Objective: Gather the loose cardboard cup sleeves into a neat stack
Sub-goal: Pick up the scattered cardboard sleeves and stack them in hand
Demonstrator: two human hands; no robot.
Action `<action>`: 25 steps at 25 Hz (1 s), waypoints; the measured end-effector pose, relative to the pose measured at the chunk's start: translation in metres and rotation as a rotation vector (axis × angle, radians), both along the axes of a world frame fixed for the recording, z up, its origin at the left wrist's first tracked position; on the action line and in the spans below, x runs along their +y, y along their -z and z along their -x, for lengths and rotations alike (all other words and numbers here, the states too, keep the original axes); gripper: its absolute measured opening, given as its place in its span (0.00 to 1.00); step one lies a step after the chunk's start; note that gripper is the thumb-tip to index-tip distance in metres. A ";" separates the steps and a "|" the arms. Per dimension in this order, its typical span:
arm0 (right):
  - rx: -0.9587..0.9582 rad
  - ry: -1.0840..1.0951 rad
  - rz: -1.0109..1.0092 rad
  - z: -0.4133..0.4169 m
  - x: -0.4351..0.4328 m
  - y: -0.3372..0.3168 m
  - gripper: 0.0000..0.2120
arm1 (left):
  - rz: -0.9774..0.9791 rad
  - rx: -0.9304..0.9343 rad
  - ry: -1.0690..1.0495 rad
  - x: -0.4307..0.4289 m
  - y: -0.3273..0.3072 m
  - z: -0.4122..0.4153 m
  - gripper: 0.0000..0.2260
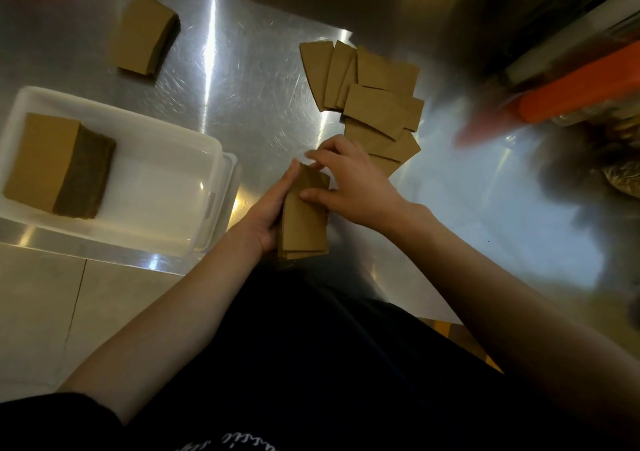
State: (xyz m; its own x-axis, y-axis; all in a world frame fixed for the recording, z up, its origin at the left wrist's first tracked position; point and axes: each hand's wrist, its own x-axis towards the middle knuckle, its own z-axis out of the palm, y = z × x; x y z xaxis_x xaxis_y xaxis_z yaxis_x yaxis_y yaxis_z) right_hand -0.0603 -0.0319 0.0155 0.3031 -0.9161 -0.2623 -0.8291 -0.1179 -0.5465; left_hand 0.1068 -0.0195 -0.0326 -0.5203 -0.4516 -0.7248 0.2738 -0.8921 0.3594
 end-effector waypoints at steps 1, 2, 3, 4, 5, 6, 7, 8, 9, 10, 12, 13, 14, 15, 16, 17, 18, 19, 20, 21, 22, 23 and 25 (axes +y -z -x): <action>-0.047 0.069 -0.003 0.005 -0.005 0.003 0.26 | 0.003 0.025 -0.006 -0.001 0.000 0.000 0.25; -0.087 0.167 0.001 0.013 -0.012 0.006 0.25 | -0.002 0.063 -0.022 -0.001 0.000 0.000 0.25; -0.106 0.280 0.003 0.024 -0.022 0.011 0.23 | -0.019 0.103 -0.049 -0.002 0.000 -0.001 0.24; -0.097 0.392 -0.003 0.037 -0.034 0.017 0.22 | -0.047 0.139 -0.082 -0.003 0.000 -0.002 0.23; -0.052 0.477 -0.020 0.050 -0.046 0.023 0.22 | -0.078 0.163 -0.112 -0.004 0.000 -0.003 0.22; 0.028 0.518 -0.043 0.063 -0.058 0.030 0.23 | -0.101 0.172 -0.134 -0.005 0.001 -0.004 0.22; 0.122 0.523 -0.062 0.073 -0.067 0.036 0.23 | -0.111 0.171 -0.144 -0.005 0.003 -0.006 0.22; 0.202 0.508 -0.068 0.081 -0.075 0.041 0.23 | -0.116 0.170 -0.149 -0.005 0.004 -0.007 0.22; 0.256 0.484 -0.064 0.086 -0.082 0.045 0.23 | -0.118 0.168 -0.150 -0.005 0.006 -0.007 0.23; 0.291 0.459 -0.058 0.088 -0.087 0.048 0.22 | -0.122 0.166 -0.154 -0.005 0.007 -0.007 0.24; 0.346 0.405 -0.050 0.087 -0.095 0.052 0.23 | -0.130 0.163 -0.164 -0.005 0.008 -0.007 0.24; 0.371 0.384 -0.043 0.085 -0.097 0.055 0.23 | -0.135 0.160 -0.167 -0.005 0.008 -0.008 0.25; 0.389 0.372 -0.028 0.084 -0.098 0.056 0.24 | -0.138 0.156 -0.171 -0.006 0.007 -0.008 0.25; 0.403 0.371 -0.005 0.083 -0.098 0.058 0.24 | -0.140 0.152 -0.175 -0.006 0.006 -0.009 0.25; 0.416 0.376 0.023 0.082 -0.098 0.058 0.24 | -0.142 0.146 -0.178 -0.006 0.006 -0.009 0.26; 0.421 0.382 0.043 0.082 -0.098 0.059 0.24 | -0.142 0.142 -0.180 -0.007 0.005 -0.009 0.26; 0.413 0.389 0.041 0.082 -0.098 0.059 0.24 | -0.143 0.138 -0.182 -0.007 0.005 -0.008 0.26; 0.382 0.403 0.012 0.084 -0.098 0.058 0.22 | -0.147 0.137 -0.181 -0.007 0.005 -0.007 0.25; 0.328 0.422 -0.035 0.085 -0.098 0.056 0.18 | -0.149 0.140 -0.179 -0.007 0.005 -0.007 0.25; 0.258 0.443 -0.084 0.086 -0.097 0.054 0.15 | -0.147 0.146 -0.174 -0.007 0.005 -0.007 0.25; 0.174 0.464 -0.123 0.089 -0.095 0.052 0.12 | -0.144 0.150 -0.167 -0.007 0.005 -0.006 0.24; 0.087 0.479 -0.152 0.092 -0.093 0.050 0.09 | -0.143 0.150 -0.161 -0.007 0.006 -0.005 0.24; -0.058 0.486 -0.196 0.097 -0.083 0.045 0.06 | -0.150 0.146 -0.156 -0.007 0.007 -0.004 0.26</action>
State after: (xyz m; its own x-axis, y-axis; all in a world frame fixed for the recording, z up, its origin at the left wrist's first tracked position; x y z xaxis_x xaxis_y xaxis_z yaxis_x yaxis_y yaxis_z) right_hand -0.1577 -0.1145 -0.0296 -0.1254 -0.8899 -0.4387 -0.7302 0.3821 -0.5664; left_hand 0.1109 -0.0266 -0.0396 -0.5567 -0.4280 -0.7119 0.4516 -0.8753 0.1731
